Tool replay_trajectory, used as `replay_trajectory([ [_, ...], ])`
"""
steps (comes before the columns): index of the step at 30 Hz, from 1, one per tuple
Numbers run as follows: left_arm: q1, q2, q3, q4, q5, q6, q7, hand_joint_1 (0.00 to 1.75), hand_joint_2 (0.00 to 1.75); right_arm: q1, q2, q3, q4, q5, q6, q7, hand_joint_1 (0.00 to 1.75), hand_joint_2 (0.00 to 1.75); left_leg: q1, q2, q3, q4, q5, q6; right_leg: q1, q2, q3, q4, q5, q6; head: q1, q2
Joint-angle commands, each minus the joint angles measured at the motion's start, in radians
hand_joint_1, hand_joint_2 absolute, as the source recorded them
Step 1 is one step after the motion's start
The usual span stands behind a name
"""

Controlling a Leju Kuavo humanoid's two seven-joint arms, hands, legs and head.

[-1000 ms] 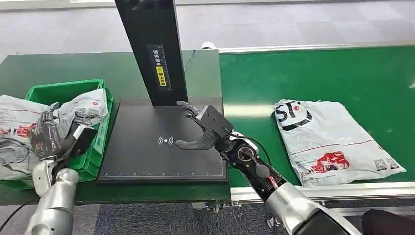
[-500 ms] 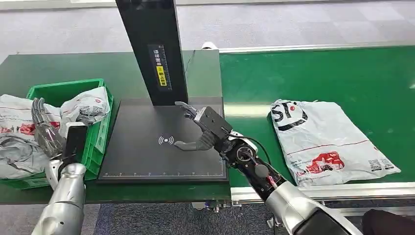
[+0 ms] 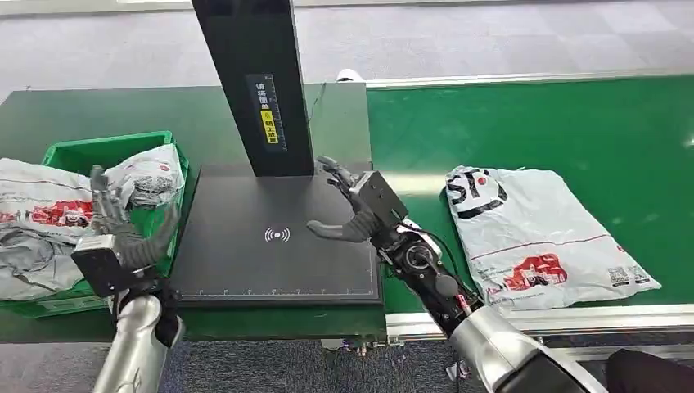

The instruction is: Moved the parcel from conveyor to table for the left to box.

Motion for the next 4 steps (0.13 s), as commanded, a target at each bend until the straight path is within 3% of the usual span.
replay_trajectory([
  [1,0.134,0.035,-0.17,-0.101,0.074,-0.306,0.124,0.0,1.75,-0.004,0.005,-0.079,0.004,-0.035,-0.105,-0.002,0.0,1.75,0.0,0.0,0.002,-0.002,0.0,0.002,0.001,0.0,0.002,-0.001,0.0,-0.003,0.0,0.0],
  [4,0.156,0.048,-0.186,-0.095,0.064,-0.37,0.142,0.0,1.75,0.008,0.001,-0.082,-0.003,-0.044,-0.12,0.01,0.0,1.75,0.0,0.0,0.002,-0.002,0.0,0.003,0.001,-0.001,0.002,-0.002,0.0,-0.003,0.0,0.0],
])
